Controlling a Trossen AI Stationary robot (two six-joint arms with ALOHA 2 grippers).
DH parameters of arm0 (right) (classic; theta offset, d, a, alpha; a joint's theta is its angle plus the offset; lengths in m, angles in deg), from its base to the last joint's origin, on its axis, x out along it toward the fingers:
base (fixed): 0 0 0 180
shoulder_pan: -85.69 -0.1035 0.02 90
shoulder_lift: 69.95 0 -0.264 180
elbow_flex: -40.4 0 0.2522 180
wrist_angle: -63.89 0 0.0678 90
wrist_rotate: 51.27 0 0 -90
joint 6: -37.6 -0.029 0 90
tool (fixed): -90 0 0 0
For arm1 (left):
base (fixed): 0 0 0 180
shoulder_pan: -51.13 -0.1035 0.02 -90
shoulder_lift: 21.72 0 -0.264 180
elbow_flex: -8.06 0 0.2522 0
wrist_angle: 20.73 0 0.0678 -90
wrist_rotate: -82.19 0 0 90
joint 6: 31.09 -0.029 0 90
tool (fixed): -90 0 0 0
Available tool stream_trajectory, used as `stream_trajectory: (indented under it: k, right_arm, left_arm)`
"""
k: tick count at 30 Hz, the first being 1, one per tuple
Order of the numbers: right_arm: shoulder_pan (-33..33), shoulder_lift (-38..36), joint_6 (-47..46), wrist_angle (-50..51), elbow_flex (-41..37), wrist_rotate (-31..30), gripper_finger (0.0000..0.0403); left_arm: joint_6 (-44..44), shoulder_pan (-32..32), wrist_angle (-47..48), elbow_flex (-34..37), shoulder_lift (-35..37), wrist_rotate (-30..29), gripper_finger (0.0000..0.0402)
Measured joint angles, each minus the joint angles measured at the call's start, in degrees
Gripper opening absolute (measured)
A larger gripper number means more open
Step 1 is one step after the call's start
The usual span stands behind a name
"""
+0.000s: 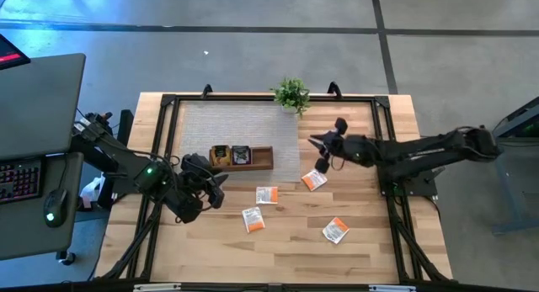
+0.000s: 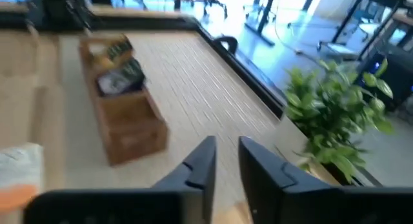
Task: Pick & Place Tea
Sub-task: Put the orange tea bag into the right section of the wooden organizer
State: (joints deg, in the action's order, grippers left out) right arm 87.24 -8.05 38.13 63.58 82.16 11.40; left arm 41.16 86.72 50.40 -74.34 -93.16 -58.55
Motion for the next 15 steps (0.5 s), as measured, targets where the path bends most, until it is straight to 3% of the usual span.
stream_trajectory:
  k: [4,9,15]
  right_arm:
    - [8.03,0.34,0.59,2.92,-0.05,5.52,0.0115]
    - [18.43,0.39,-8.00,15.08,-0.05,9.95,0.0183]
    - [27.52,3.62,-17.19,19.81,-0.05,11.82,0.0208]
  left_arm:
    - [0.00,0.02,-0.42,-0.02,0.05,-0.73,0.0124]
    - [0.00,0.00,-0.41,-0.02,0.07,-2.24,0.0124]
    - [0.00,0.00,-0.24,-0.02,0.07,-3.74,0.0124]
